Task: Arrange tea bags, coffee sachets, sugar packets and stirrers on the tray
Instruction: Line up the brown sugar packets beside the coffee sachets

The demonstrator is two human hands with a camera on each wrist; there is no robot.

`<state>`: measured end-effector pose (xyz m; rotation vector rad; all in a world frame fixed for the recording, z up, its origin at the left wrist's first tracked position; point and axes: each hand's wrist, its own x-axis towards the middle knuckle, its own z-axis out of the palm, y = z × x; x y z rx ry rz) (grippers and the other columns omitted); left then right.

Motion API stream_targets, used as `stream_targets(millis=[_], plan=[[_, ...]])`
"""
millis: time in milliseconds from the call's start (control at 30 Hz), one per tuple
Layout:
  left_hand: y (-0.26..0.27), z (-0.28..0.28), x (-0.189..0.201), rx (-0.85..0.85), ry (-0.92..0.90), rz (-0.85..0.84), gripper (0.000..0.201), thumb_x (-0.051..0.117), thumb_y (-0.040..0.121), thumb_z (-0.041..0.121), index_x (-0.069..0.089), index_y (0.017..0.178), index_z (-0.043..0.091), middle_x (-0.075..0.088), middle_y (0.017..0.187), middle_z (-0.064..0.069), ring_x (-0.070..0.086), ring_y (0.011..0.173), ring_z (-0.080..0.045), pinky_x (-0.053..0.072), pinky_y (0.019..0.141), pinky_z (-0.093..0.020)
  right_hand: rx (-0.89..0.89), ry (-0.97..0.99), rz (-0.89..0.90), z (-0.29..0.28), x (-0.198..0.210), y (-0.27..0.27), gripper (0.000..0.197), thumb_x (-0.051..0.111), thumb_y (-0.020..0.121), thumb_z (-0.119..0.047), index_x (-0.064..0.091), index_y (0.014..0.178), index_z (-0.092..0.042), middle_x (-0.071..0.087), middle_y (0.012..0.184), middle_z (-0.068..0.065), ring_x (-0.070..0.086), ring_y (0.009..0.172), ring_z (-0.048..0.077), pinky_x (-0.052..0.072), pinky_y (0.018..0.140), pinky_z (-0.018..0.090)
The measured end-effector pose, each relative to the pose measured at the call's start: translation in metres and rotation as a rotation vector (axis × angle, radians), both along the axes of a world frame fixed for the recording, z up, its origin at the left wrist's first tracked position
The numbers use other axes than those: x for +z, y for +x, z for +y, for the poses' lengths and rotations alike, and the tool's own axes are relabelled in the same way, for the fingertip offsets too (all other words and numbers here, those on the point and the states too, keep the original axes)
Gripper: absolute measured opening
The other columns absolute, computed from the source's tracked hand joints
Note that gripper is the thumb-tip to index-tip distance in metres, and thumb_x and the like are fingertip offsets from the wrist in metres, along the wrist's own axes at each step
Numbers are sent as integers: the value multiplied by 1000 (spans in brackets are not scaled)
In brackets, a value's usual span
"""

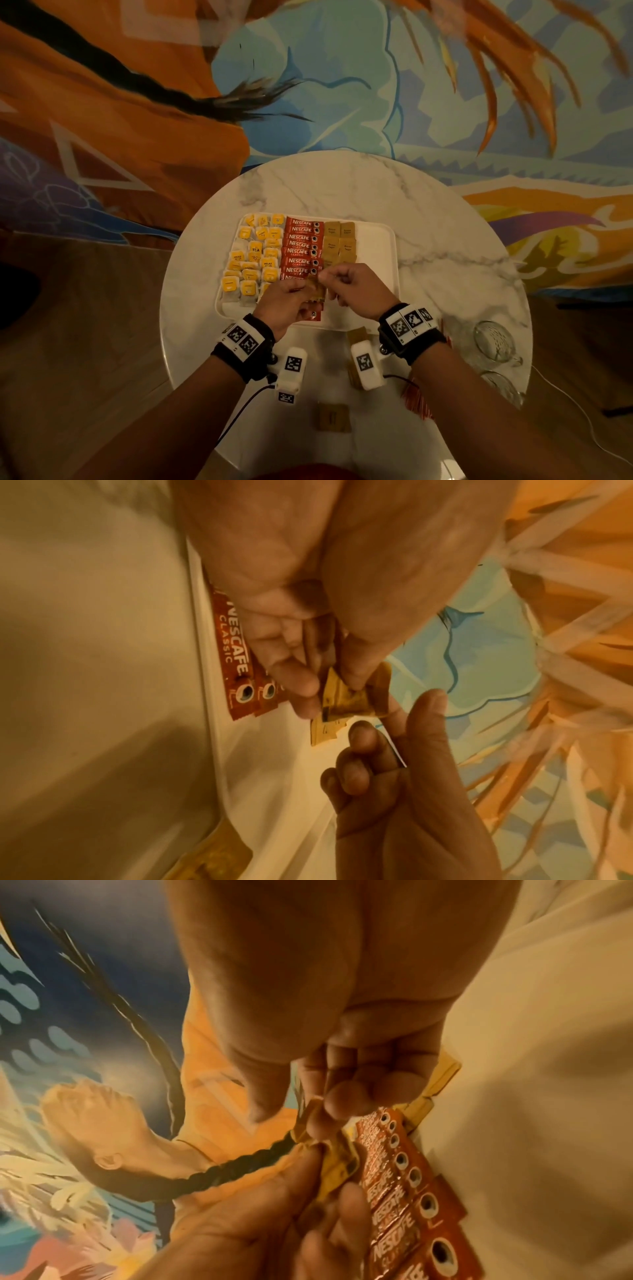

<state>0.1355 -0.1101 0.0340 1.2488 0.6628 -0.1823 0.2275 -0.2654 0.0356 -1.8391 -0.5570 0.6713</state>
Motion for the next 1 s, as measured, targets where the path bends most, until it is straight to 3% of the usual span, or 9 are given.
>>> stream_targets(millis=[167,300,367,433,600,733,867,1000], plan=[[-1,3,-1,-20,33,-14,14,63,98,19,76,103,16,76,104,-13,67,85,-24,55,70,-32,-19,-21,-37,-1,-4,-4,11,68,94,-17,77,97,-23,73,77,-8,63,63,5,53,64,24],[-1,4,4,65,-55,57,30,59,99,40,73,109,16,77,103,-10,68,78,-20,56,64,-28,-56,36,-24,-6,-4,-7,22,71,91,-12,77,107,-25,75,97,-15,67,87,-3,54,80,20],[-1,7,4,56,-84,33,31,60,99,37,73,110,12,75,97,-12,66,72,-18,53,61,-27,-41,29,-53,-9,-5,-10,26,73,90,-15,75,110,-30,74,108,-15,67,98,1,55,91,23],[-2,8,3,52,-67,-14,24,64,97,23,72,111,5,70,93,-14,64,70,-15,52,61,-25,-42,27,-52,-10,-6,-12,24,73,90,-18,75,111,-30,73,111,-13,67,100,6,56,94,28],[-1,7,0,47,-1,-63,18,64,97,13,72,110,3,74,93,-7,65,74,-13,53,60,-22,-77,63,-14,-13,-6,-13,20,66,95,-17,76,102,-33,73,96,-17,64,87,-2,51,82,24],[-3,7,-1,50,-5,-75,19,65,96,13,72,111,3,75,99,-10,67,81,-18,54,61,-23,-99,89,-15,-12,-8,-12,20,70,93,-17,76,99,-35,76,99,-9,69,95,8,56,90,32],[-1,5,3,43,-7,-65,17,67,94,12,72,108,4,75,95,-10,68,82,-20,56,67,-29,-120,82,29,-9,-11,-12,22,74,89,-14,70,107,-24,73,86,0,67,77,8,55,76,28],[-3,4,5,-109,39,3,13,72,88,7,72,101,6,73,90,-12,67,73,-17,54,65,-28,-209,122,58,-7,-9,-9,18,66,93,-3,69,103,-17,71,95,5,68,80,12,54,70,24]])
